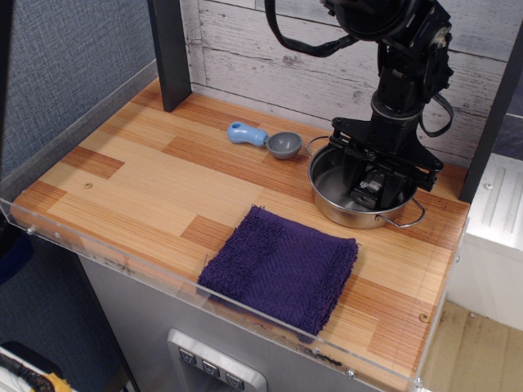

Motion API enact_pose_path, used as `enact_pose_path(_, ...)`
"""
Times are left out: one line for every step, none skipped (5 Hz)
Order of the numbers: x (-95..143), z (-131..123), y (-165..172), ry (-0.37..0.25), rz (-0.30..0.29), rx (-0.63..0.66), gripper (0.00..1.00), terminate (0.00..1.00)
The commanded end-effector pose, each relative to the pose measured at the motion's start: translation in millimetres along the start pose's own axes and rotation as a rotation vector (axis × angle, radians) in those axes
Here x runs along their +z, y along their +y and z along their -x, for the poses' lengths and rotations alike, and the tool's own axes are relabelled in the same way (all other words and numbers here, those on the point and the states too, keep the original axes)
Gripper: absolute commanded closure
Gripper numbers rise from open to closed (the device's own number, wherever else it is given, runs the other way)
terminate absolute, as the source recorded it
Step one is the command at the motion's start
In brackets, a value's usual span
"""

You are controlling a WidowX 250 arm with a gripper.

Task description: Place the black item on the purple cloth.

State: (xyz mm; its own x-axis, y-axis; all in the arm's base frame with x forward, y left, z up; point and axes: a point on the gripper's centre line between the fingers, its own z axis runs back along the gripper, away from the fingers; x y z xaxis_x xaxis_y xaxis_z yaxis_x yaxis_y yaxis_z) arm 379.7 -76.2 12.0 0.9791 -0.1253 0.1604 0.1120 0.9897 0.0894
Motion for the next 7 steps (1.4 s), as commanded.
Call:
enact_pose_path(20.6,-4.1,-4.3,-0.057,0.013,0.011,1.0,0.0)
enact_pose_path(38.0,-13.0,-5.6,-0.092,0.018,0.026,1.0,0.0)
enact_pose_path(57.2,-18.2,-1.4,-0.13,0.024,0.037,1.0,0.0)
enact_pose_path(76.3,-10.4,10.5,-0.169,0.026,0.054,1.0,0.0)
enact_pose_path(93.2,4.2,26.2,-0.169,0.057,0.074,1.0,0.0)
enact_pose_path(110.1,19.5,43.1,-0.189,0.038,0.12,1.0,0.0)
enact_pose_path(114.0,35.5,49.7,-0.182,0.032,0.158,1.0,0.0)
